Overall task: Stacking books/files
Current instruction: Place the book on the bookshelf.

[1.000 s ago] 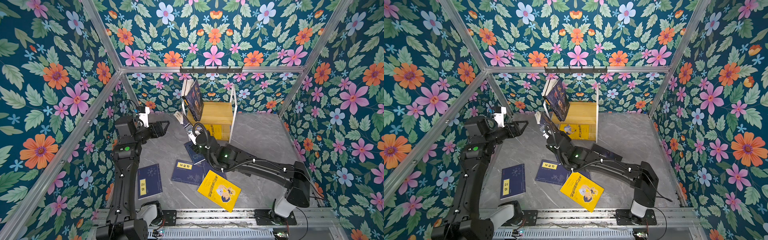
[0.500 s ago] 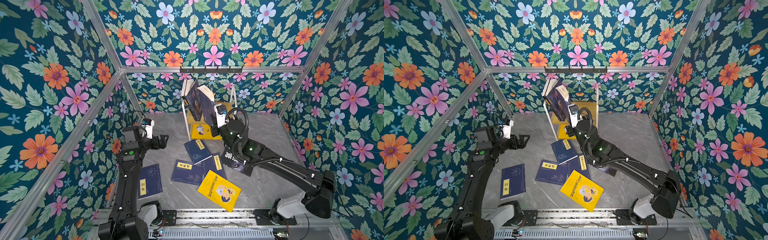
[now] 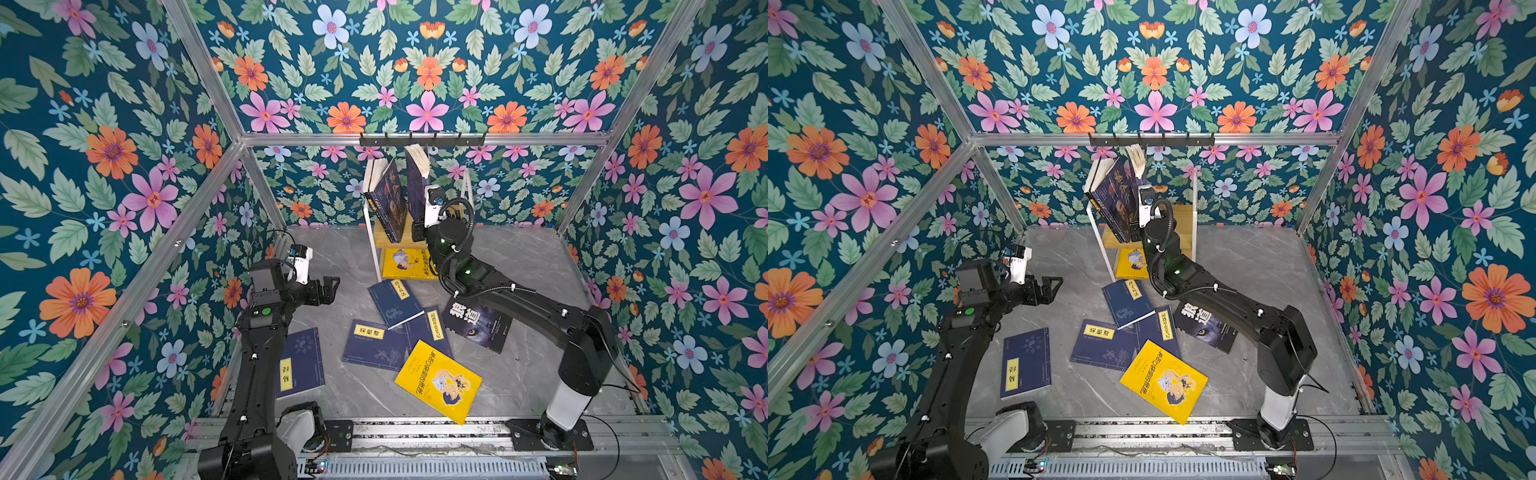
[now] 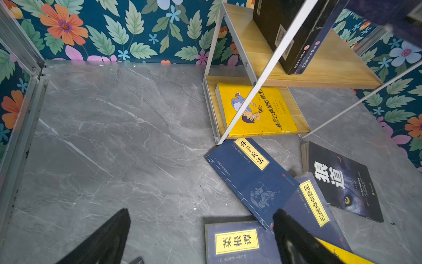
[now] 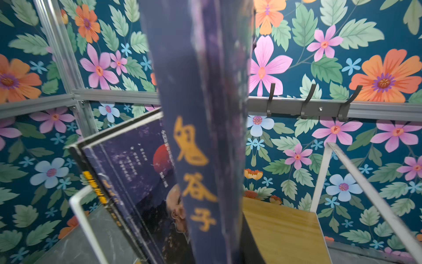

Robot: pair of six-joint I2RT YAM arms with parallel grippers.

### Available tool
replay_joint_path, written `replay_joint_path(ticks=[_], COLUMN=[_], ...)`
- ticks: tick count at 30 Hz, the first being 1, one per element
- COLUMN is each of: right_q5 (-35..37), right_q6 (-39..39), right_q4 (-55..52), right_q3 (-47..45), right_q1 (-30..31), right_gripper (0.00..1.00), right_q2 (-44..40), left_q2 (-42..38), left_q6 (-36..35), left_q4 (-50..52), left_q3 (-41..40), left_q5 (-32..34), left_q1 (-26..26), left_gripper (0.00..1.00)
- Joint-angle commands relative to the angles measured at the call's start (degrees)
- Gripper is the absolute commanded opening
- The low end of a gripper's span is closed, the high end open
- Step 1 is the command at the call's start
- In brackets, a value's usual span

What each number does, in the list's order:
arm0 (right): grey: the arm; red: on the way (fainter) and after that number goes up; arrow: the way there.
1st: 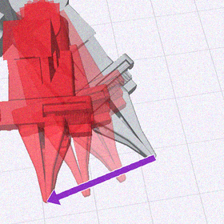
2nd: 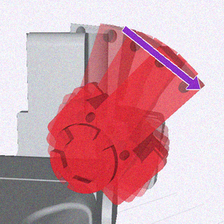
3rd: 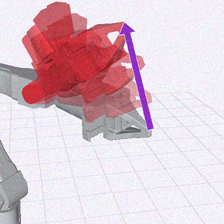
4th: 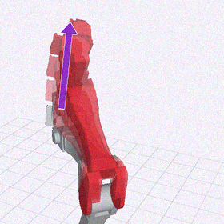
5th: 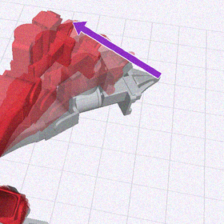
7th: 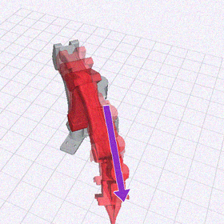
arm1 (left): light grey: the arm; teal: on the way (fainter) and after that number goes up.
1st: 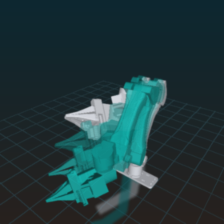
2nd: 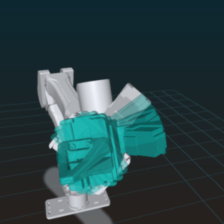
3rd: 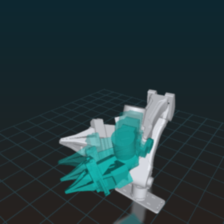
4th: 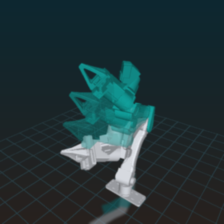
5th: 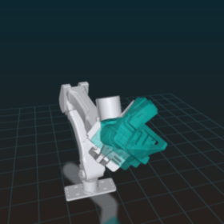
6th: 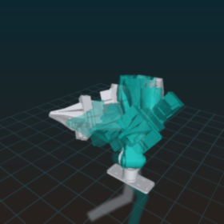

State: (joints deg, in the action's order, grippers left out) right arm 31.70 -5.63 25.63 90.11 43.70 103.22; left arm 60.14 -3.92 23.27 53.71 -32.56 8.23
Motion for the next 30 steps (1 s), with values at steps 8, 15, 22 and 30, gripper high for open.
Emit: replay_joint_path(ticks=[8, 15, 22, 30], right_q5=[-2.8, -7.7, -10.5, -11.5], right_q6=[1.4, 3.3, 1.7, -0.2], right_q4=[9.2, 10.4, 13.7, 15.2], right_q3=[2.3, 3.1, 3.0, 2.1], right_q1=[-2.2, -2.2, -2.3, -2.5], right_gripper=[0.00, 0.00, 0.00, 0.10], right_q2=[7.5, 11.3, 13.7, 13.8], left_q2=[0.6, 1.0, 0.9, 0.7], left_q6=[-0.8, -1.1, -0.4, -0.8], left_q4=[-2.9, -2.7, -3.6, -3.7], left_q3=[-0.7, -0.7, -1.9, -2.0], left_q5=[-2.2, -1.3, -2.1, -1.6], left_q1=[-0.5, -0.8, -1.5, -1.6], left_gripper=[1.00, 1.00, 1.00, 1.00])
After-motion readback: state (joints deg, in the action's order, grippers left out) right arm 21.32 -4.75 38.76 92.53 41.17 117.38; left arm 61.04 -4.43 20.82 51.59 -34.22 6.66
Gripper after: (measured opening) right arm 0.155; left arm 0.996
